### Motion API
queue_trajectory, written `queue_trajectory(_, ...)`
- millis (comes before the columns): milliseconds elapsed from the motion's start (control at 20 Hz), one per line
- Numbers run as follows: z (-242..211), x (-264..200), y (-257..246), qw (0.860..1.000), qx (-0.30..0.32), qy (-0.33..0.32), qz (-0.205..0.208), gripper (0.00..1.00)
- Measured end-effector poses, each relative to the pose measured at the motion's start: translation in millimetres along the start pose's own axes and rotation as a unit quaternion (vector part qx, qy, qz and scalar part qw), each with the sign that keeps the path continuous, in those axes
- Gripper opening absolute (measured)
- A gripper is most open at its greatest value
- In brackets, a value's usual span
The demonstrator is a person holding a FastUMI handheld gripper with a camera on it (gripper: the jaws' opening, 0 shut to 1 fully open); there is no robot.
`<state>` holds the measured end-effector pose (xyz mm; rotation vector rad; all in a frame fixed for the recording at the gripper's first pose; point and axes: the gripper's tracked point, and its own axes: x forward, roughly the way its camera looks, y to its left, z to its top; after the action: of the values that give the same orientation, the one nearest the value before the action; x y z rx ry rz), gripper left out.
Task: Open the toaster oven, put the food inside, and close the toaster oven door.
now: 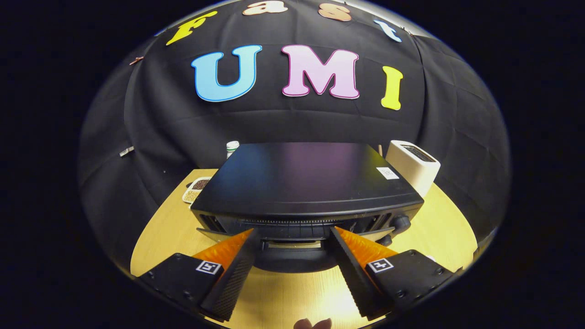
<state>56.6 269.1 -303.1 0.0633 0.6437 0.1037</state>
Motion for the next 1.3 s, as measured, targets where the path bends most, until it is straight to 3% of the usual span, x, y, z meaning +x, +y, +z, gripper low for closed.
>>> queue_trajectory(400, -48, -32, -1, 1.000, -0.006, 0.024, 0.001, 0.99)
queue_trajectory(950, -146, -55, -18, 0.991, -0.016, 0.133, 0.006, 0.98)
queue_trajectory(1300, -148, -68, -24, 0.988, -0.017, 0.149, 0.040, 0.99)
